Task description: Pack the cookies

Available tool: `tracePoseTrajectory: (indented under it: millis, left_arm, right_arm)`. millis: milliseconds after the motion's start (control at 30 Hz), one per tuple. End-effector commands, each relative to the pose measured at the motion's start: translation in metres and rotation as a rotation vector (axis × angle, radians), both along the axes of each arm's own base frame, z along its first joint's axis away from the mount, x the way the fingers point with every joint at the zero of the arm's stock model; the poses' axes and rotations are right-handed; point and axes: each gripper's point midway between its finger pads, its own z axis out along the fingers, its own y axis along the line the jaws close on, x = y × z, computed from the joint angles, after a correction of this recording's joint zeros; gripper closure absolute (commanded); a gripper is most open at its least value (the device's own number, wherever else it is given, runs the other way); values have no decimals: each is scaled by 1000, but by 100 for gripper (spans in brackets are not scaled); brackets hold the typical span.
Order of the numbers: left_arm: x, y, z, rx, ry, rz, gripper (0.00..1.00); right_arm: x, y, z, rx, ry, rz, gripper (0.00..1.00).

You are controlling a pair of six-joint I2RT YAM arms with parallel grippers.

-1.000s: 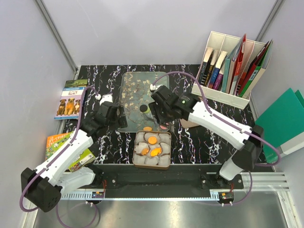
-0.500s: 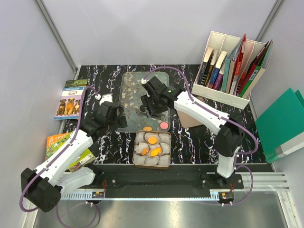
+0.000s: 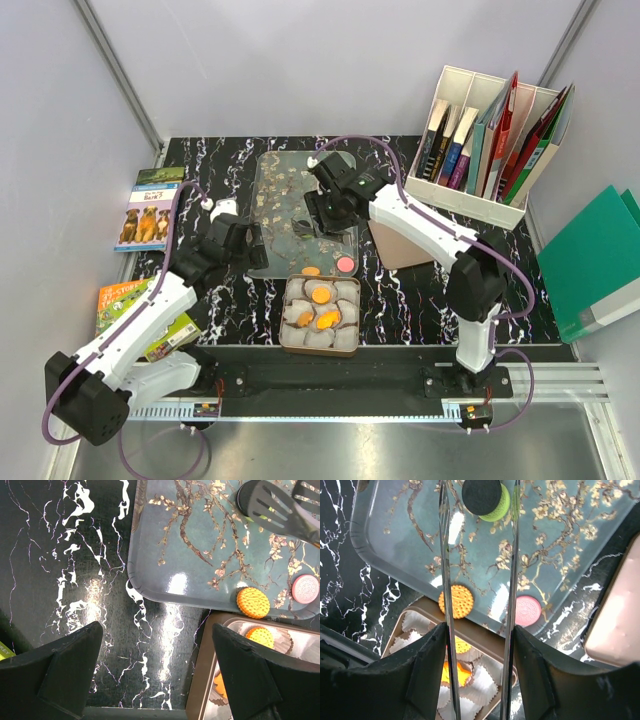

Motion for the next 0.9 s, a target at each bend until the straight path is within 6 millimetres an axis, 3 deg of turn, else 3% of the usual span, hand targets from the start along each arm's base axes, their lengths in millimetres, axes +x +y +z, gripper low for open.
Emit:
tracePoseTrajectory:
  millis: [0, 467, 867]
  left_arm:
    - [4, -1, 4, 3, -24, -2, 6]
    - [4, -1, 2, 3, -18, -3, 6]
    - [4, -1, 3, 3, -19, -1, 6]
  right_arm:
    - [13, 20, 8, 71, -25, 37, 40]
    - [19, 23, -5, 67, -7, 36, 41]
    - [18, 19, 3, 76, -19, 26, 55]
